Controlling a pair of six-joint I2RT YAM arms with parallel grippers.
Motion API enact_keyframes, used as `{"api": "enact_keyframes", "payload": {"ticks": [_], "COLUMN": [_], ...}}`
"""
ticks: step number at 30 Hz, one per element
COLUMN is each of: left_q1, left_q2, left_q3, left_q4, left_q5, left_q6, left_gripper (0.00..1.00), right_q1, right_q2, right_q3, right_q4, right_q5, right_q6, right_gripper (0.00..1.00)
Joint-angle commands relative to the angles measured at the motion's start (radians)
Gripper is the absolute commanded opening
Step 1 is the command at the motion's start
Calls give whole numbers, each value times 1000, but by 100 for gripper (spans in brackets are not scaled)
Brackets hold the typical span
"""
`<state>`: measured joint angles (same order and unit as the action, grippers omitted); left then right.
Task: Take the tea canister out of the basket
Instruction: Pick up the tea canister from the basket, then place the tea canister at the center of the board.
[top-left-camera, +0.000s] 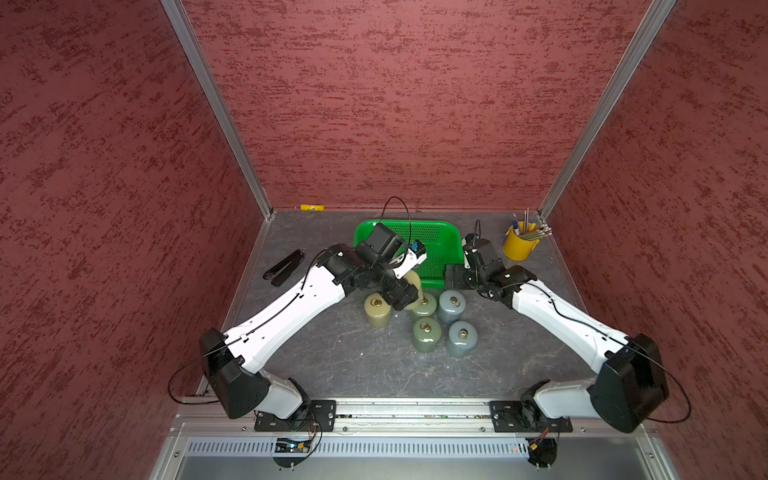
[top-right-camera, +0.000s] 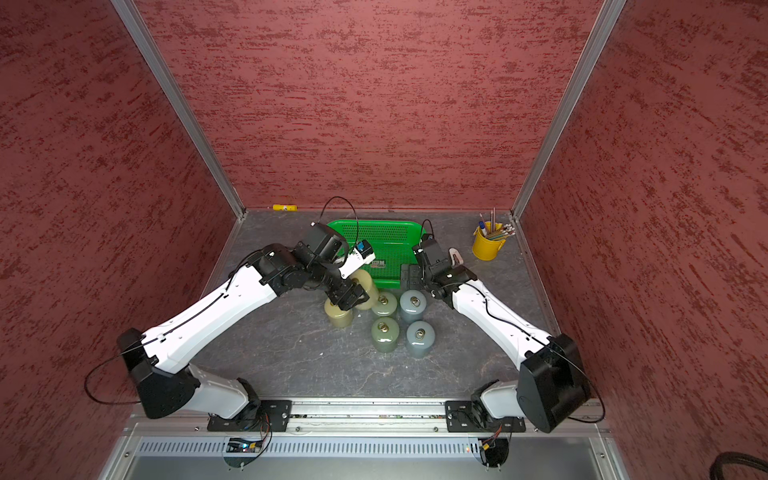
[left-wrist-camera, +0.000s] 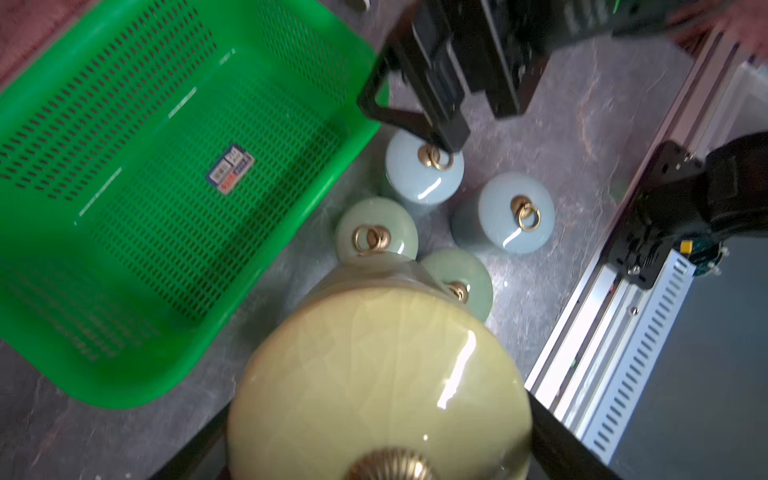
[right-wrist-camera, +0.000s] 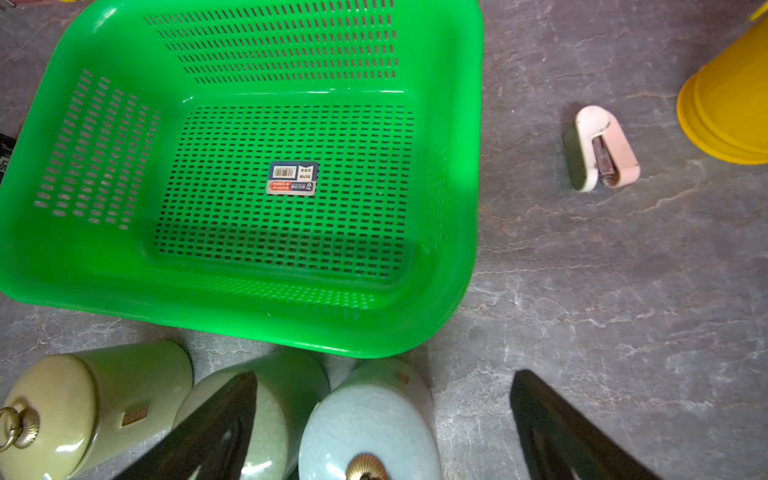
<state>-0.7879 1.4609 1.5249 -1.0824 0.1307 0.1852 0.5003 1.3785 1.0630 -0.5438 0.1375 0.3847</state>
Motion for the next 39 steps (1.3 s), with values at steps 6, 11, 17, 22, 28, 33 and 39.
{"api": "enact_keyframes", "payload": {"ticks": [6,11,17,22,28,33,39], "left_q1": [-67,-148,-180,-180,-179,-174,-167], "left_q2": [-44,-71,-122,-136,-109,-116,-118], "left_q3": [-120,-284,-429,-489,-537,-574,-617], "left_q4": [-3,151,276,336,360,375,417], "left_q5": [-76,-160,-269,-295,-290,-290,-283], "left_q6": [-84,-162,-210,-227,-251,-276,-293], "left_gripper": [0,0,0,0,0,0,0], "right_q1": [-7,-6,-6,-7,-7,-6,-7], "right_q2": [-27,-38,-45,-44,-49,-58,-42], "right_q3": [-1,-7,-1,2,2,2,11], "right_q4": [19,5,-8,-7,-18,-31,-35], "right_q5": [-5,7,10,8,11,22,14], "right_q6": [-10,-7,-10,-9,-5,-9,-9], "right_gripper": [99,99,99,99,99,99,99]}}
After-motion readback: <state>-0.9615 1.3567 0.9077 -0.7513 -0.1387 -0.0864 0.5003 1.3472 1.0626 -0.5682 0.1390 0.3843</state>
